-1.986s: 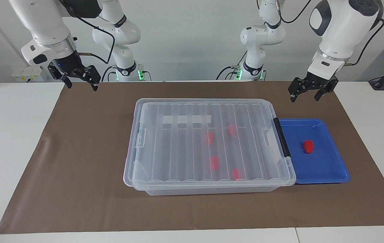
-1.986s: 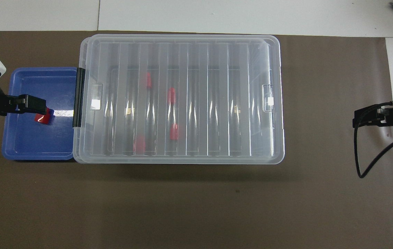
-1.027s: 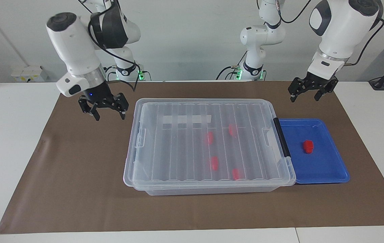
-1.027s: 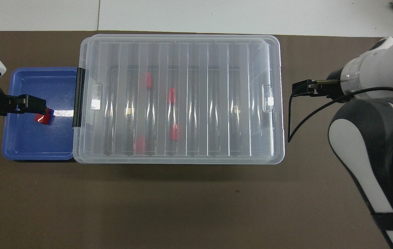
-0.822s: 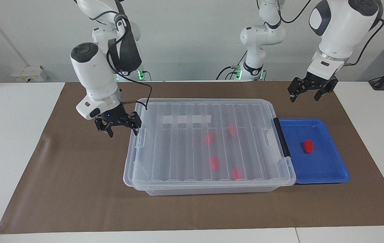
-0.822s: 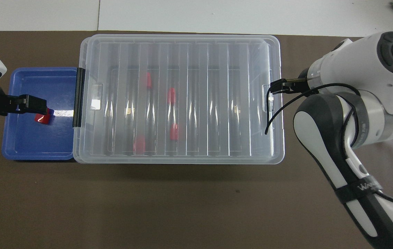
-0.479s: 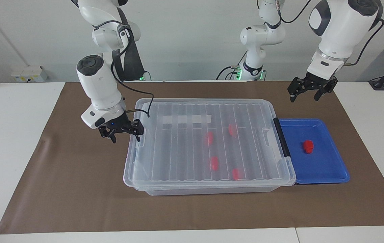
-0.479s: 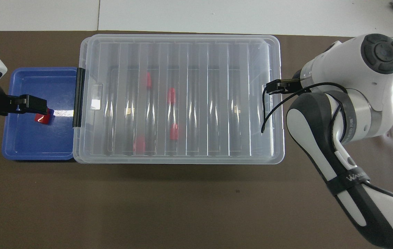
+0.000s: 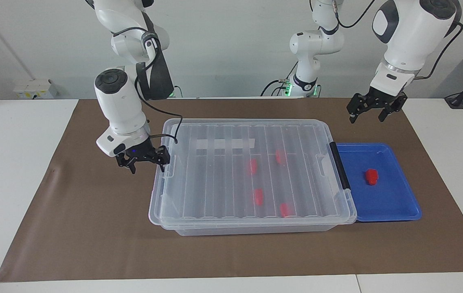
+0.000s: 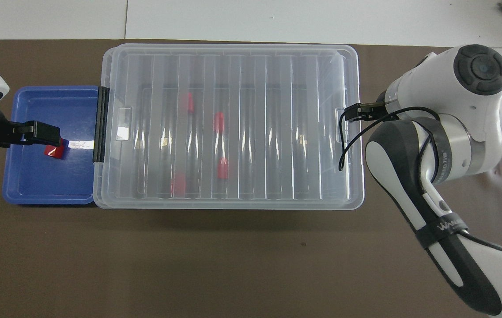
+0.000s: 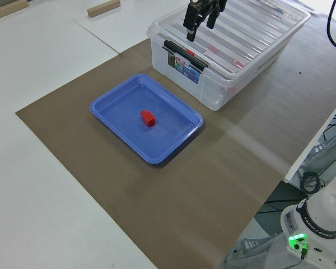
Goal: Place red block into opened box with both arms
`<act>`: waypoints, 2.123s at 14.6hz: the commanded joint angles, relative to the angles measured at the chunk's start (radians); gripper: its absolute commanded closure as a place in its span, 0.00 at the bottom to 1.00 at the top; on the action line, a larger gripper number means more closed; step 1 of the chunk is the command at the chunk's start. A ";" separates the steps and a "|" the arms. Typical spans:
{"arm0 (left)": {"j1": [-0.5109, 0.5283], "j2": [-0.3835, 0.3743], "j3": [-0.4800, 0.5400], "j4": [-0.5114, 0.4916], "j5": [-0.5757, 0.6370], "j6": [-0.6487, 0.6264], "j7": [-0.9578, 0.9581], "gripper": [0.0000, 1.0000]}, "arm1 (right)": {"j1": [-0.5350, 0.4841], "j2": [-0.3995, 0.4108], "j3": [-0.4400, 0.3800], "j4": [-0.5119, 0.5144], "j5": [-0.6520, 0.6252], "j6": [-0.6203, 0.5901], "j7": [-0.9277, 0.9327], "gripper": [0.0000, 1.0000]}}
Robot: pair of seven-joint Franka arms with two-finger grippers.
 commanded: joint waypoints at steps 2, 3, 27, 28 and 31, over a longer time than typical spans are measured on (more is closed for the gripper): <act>0.002 0.000 0.010 -0.009 -0.009 0.034 -0.010 0.00 | -0.020 0.002 0.002 0.014 -0.075 -0.035 -0.020 0.00; 0.005 0.000 0.016 -0.009 -0.009 0.033 -0.012 0.00 | -0.025 0.002 0.002 0.017 -0.102 -0.046 -0.020 0.00; 0.170 0.178 0.021 -0.293 -0.009 0.521 0.165 0.00 | -0.177 -0.039 -0.009 0.019 -0.166 -0.201 -0.026 0.00; 0.181 0.200 0.021 -0.293 -0.009 0.537 0.191 0.00 | -0.178 -0.039 -0.009 0.019 -0.173 -0.201 -0.026 0.00; 0.210 0.249 0.019 -0.293 -0.009 0.582 0.214 0.00 | -0.183 -0.039 -0.009 0.019 -0.192 -0.216 -0.025 0.00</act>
